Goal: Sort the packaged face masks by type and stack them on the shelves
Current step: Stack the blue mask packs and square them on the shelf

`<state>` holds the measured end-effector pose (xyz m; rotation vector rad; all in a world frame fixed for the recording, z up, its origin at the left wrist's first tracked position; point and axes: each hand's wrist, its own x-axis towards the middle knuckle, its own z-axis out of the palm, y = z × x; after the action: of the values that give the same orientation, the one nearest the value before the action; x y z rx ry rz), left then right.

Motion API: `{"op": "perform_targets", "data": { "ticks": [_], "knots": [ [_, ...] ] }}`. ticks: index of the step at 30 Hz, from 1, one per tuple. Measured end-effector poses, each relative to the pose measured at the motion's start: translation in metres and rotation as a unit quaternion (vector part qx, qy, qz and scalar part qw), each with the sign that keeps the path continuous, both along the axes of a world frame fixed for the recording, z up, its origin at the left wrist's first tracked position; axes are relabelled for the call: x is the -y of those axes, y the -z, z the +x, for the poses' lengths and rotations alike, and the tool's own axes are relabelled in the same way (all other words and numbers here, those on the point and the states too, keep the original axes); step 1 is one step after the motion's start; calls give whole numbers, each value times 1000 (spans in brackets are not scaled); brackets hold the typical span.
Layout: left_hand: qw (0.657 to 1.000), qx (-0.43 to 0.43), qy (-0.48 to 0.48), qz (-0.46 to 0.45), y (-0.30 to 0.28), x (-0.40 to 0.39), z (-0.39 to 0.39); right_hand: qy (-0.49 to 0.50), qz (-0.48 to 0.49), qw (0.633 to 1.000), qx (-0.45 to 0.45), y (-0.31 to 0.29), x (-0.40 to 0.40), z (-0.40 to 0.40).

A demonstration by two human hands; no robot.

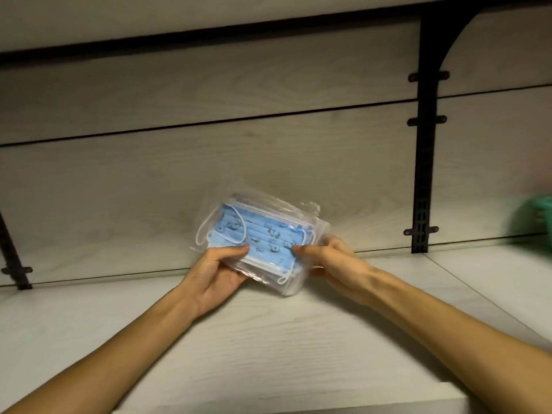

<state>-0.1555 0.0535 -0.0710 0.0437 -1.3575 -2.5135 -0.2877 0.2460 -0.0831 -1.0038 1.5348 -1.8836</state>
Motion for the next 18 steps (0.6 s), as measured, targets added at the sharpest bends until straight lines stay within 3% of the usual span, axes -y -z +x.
{"op": "perform_targets", "data": {
  "ticks": [7,10,13,15,18],
  "knots": [
    [998,33,-37,-37,1,10,-1,181,-16,982,-56,-17,-18,-13],
    [982,50,-97,-154,5,10,-3,210,8,974,-87,-16,-19,-17],
    [935,97,-158,-302,10,5,-1,176,63,975,-118,-11,-17,-16],
    [920,108,-164,-339,15,5,-1,188,75,970,-138,-10,-17,-15],
    [924,76,-156,-340,16,5,0,242,63,954,-164,-13,-19,-12]
  ]
}}
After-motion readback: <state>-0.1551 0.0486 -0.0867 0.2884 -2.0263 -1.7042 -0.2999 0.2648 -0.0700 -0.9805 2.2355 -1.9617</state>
